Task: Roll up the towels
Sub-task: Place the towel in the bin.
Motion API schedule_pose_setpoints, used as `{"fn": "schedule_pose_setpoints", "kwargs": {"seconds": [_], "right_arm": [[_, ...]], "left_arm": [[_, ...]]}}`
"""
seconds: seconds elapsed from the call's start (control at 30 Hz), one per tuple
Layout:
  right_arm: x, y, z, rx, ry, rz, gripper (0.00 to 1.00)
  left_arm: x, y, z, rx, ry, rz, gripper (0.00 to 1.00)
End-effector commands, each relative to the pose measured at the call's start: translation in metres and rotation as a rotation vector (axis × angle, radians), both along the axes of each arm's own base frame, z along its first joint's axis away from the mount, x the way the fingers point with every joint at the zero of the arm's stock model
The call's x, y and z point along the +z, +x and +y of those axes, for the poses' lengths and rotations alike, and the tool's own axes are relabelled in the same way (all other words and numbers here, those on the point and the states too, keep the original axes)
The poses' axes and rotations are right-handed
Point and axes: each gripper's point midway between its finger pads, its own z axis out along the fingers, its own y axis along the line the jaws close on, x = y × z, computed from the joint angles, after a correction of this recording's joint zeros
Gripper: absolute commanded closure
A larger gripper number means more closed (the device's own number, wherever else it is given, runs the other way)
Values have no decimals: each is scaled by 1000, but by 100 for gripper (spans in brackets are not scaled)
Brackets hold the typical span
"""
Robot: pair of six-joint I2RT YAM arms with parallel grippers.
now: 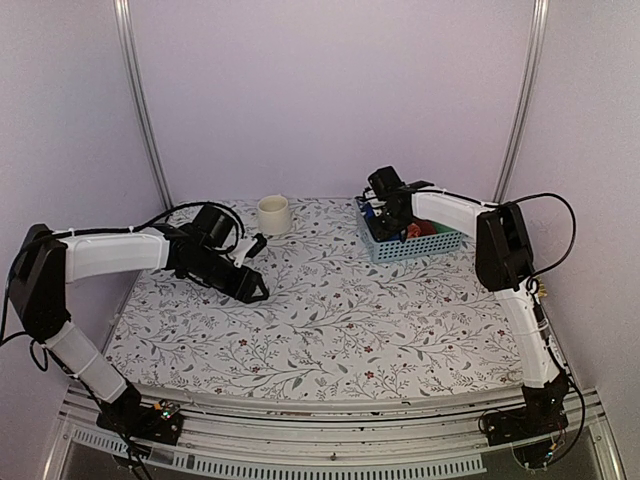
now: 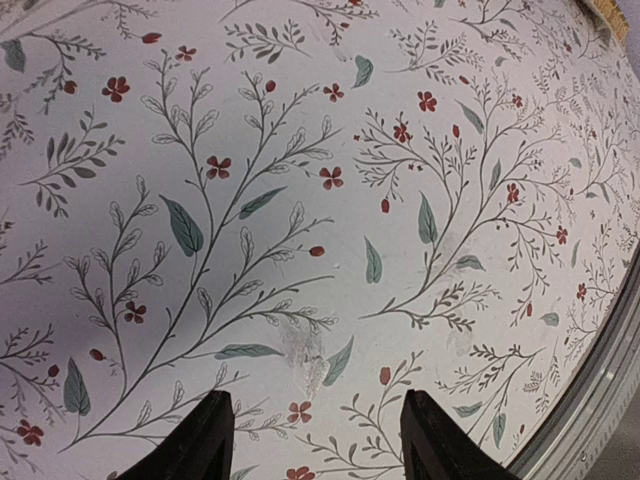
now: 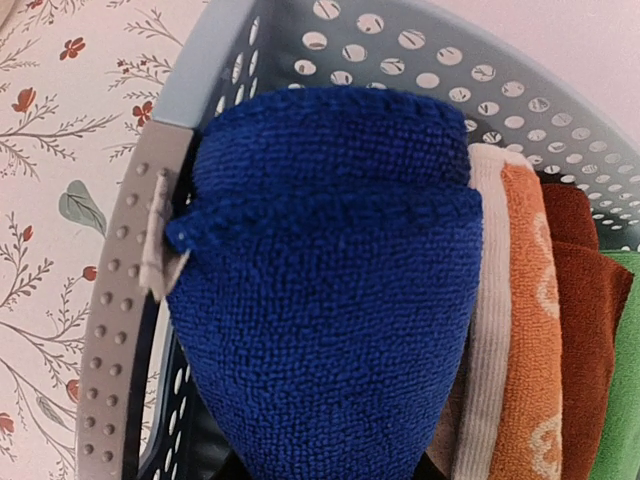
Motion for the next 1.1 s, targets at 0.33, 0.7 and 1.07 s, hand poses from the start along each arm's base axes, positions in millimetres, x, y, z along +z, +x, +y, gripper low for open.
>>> {"fn": "schedule_pose_setpoints", "kwargs": {"seconds": [0.33,0.7,1.07], "right_arm": [[-15,10,-1,-104,135,54,82],[-24,2,0,-134,268,149,53],[24,-10,-1,-76,324,134,44]], "left_arm": [[-12,0,3,0,2,29,41],[-17,0,2,1,4,47,41],[-20,-2,1,-6,2,61,41]]}}
